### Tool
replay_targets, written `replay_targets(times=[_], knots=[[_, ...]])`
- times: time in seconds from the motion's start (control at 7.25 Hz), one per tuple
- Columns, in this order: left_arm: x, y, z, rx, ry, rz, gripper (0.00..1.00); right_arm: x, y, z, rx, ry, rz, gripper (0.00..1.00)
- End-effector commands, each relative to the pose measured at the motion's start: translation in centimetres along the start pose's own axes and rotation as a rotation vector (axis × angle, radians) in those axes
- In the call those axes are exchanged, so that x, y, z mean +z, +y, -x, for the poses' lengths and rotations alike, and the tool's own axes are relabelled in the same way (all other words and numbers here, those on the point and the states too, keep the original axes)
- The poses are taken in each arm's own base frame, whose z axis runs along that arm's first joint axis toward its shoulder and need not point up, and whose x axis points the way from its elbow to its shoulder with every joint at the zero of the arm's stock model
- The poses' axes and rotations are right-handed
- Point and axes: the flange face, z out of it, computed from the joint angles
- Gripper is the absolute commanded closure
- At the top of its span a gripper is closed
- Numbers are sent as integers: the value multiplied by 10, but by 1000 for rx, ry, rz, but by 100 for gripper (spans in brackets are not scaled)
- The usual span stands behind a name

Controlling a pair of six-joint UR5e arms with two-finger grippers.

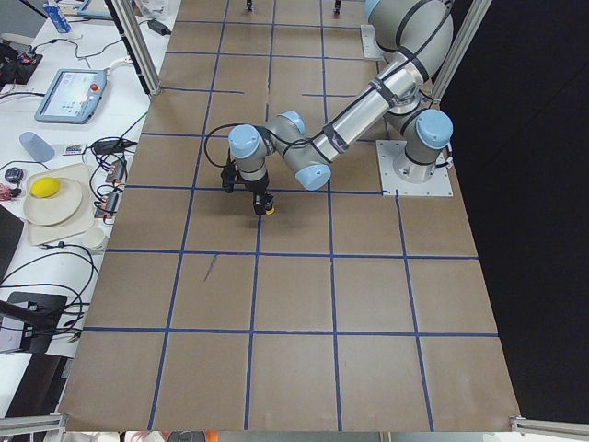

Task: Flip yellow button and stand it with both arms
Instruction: 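Lower the left gripper and close it on the yellow button's body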

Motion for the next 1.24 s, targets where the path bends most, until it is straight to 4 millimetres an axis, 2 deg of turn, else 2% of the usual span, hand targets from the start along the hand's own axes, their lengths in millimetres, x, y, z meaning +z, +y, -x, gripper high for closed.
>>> replay_targets(times=[0.0,0.28,0.41,0.69,1.1], knots=[[-3,2,1,-18,-1,1,15,-1,0,0,0,-1,-1,0],[-2,2,0,-64,1,2,20,0,0,0,0,0,0,0],[-3,2,0,-70,-2,3,35,-1,0,0,0,0,-1,0],[-1,3,-1,-70,5,17,46,-1,1,0,0,0,0,0],[1,4,-1,-69,9,27,47,1,0,0,0,1,3,0]])
